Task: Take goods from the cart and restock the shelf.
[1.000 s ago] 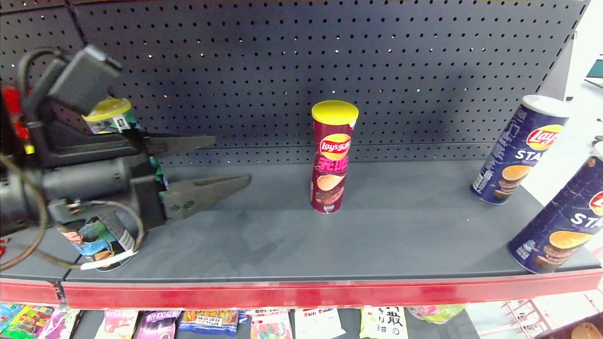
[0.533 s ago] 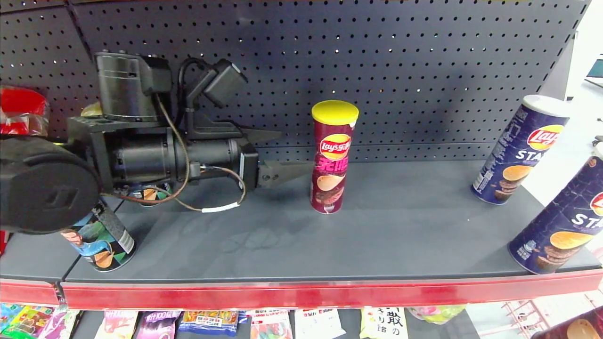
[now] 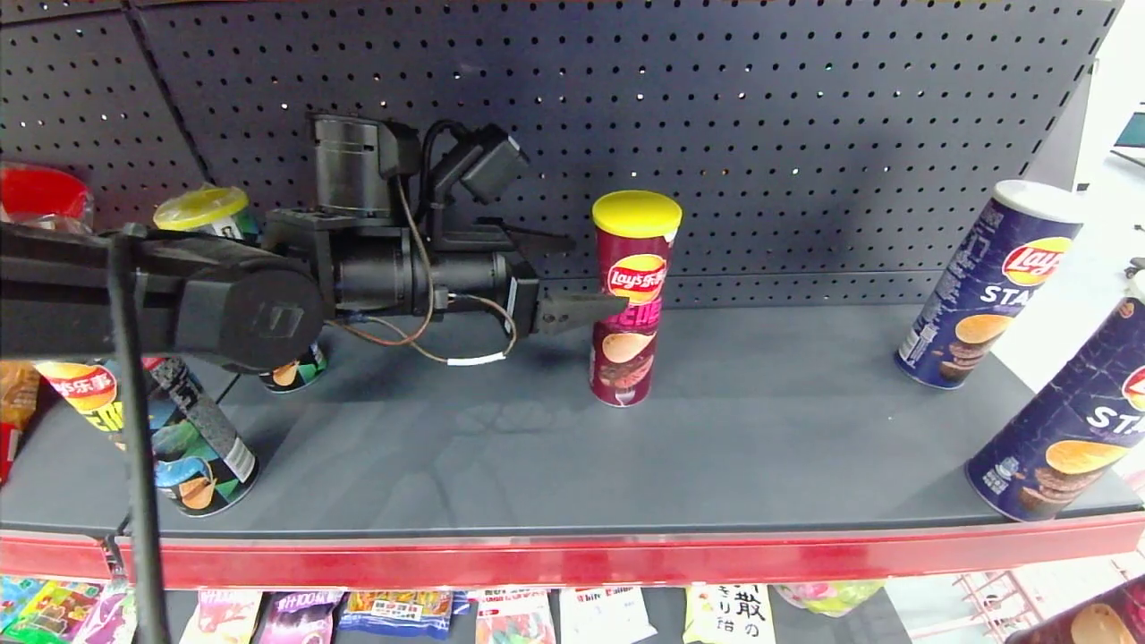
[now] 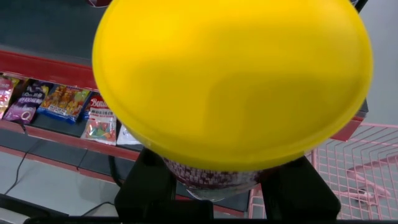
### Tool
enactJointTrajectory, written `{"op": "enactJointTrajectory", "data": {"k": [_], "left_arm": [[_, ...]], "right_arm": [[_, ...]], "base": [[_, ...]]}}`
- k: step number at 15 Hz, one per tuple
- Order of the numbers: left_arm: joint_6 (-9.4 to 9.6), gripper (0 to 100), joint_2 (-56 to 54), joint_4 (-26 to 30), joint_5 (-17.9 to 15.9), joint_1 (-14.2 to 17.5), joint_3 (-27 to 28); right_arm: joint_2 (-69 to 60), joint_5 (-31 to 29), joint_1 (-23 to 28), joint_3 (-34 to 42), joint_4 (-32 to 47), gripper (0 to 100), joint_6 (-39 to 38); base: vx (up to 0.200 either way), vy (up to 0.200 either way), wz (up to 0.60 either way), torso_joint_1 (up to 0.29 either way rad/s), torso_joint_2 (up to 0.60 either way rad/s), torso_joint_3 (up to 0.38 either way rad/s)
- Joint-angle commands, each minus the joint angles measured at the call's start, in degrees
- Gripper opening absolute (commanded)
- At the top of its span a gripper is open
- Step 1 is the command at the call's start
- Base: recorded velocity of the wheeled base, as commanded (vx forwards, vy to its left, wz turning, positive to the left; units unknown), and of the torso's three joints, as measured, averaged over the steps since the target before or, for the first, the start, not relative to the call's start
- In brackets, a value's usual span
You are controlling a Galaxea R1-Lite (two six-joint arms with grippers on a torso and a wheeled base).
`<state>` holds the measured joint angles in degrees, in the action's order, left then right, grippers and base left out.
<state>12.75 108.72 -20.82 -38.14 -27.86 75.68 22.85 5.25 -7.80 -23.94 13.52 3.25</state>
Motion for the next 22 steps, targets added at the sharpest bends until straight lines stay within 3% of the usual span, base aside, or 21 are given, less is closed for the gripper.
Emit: {"op": "enactJointTrajectory", "data": {"k": [1,4,9,12,15,16,22], "left_arm": [[-0.01,100,3.6,0.1,-0.6,0.0,3.6],[-0.01,100,5.5,0.3,-4.2,-0.2,6.1],[-0.18,100,9.4,0.6,-4.7,-0.9,11.5],[-0.71,100,10.1,5.4,-5.0,-1.6,15.6],[-0.71,100,10.9,5.4,-5.0,-1.9,16.5],[-0.71,0,11.3,5.4,-5.0,-2.1,16.5],[-0.53,0,9.6,5.5,-5.0,-2.3,14.8]], "right_arm": [[0.7,0.0,0.0,-0.1,-0.1,0,0.0],[1.3,0.0,0.0,-0.1,-0.1,0,0.0],[1.8,0.0,0.0,-0.1,-0.2,0,0.0],[1.8,0.0,0.0,-0.3,-0.2,0,0.0],[1.8,0.0,0.0,-0.4,-0.2,0,0.0],[1.8,0.0,0.0,-0.4,-0.2,0,0.0],[1.7,0.0,0.0,-0.4,-0.2,0,0.0]], "base": [[0.0,0.0,0.0,0.0,0.0,0.0],[0.0,0.0,0.0,0.0,0.0,0.0],[0.0,0.0,0.0,0.0,0.0,0.0],[0.0,0.0,0.0,0.0,0.0,0.0],[0.0,0.0,0.0,0.0,0.0,0.0],[0.0,0.0,0.0,0.0,0.0,0.0],[0.0,0.0,0.0,0.0,0.0,0.0]]}}
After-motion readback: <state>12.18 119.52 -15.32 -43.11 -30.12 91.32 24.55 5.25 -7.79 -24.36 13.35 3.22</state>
